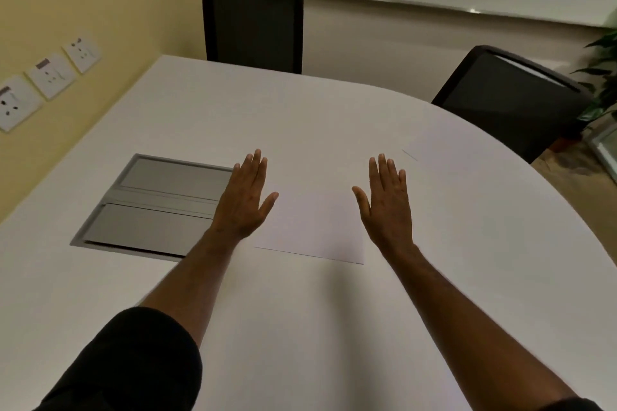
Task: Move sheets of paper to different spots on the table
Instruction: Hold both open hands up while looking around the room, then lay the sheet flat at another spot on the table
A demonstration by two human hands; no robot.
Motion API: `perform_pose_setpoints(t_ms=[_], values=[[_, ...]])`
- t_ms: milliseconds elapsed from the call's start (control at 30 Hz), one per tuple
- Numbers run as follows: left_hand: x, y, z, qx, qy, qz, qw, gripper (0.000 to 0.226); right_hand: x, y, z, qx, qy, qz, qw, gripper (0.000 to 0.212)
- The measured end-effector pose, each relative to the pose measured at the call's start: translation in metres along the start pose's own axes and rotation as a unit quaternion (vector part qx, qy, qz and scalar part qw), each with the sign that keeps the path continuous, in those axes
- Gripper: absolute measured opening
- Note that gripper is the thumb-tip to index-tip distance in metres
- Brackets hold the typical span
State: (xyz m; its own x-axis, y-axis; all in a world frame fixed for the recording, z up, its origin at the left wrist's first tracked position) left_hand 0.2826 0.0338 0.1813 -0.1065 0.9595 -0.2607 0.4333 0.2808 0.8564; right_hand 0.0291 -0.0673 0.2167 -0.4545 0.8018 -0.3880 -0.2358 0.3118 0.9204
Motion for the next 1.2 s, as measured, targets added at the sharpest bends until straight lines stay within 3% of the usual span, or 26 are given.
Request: perform_pose_setpoints(t_ms=[267, 467, 667, 967, 1033, 1100, 1200], values=[[-0.001, -0.149, 0.066, 0.02, 0.044, 0.066, 0.997, 0.076, 0.017, -0.157, -0.026, -0.008, -0.018, 0.087, 0.996, 0.056], [0.01, -0.19, 0.092, 0.026, 0.072, 0.086, 0.993, 0.082, 0.017, -0.223, -0.041, -0.075, -0.056, 0.157, 0.983, 0.061], [0.013, -0.202, 0.101, 0.021, 0.094, 0.092, 0.991, 0.083, 0.026, -0.257, -0.043, -0.05, -0.013, 0.207, 0.977, 0.068], [0.012, -0.201, 0.1, 0.007, 0.098, 0.087, 0.991, 0.084, 0.02, -0.23, -0.03, -0.1, -0.013, 0.187, 0.977, 0.069], [0.012, -0.201, 0.1, 0.005, 0.1, 0.091, 0.991, 0.085, 0.018, -0.213, -0.028, -0.194, -0.074, 0.186, 0.96, 0.076], [0.011, -0.201, 0.1, 0.007, 0.102, 0.092, 0.991, 0.086, 0.023, -0.195, -0.033, -0.315, -0.171, 0.161, 0.92, 0.087], [0.011, -0.201, 0.101, -0.001, 0.098, 0.089, 0.991, 0.086, 0.052, -0.181, -0.054, -0.453, -0.345, 0.127, 0.812, 0.1]])
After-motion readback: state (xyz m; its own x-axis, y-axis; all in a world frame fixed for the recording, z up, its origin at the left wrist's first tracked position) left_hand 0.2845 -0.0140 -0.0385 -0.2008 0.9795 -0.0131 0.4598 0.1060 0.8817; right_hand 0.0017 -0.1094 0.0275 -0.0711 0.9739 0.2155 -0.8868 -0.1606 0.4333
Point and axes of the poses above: each hand's wrist, its own x-axis away from the middle knuckle, its own y-axis out of the back of the hand, z = x × y, the point moved 10 cm from there along -x, towards the middle knuckle, and after that the axes turned 13 degrees about x, right-handed, at the moved point
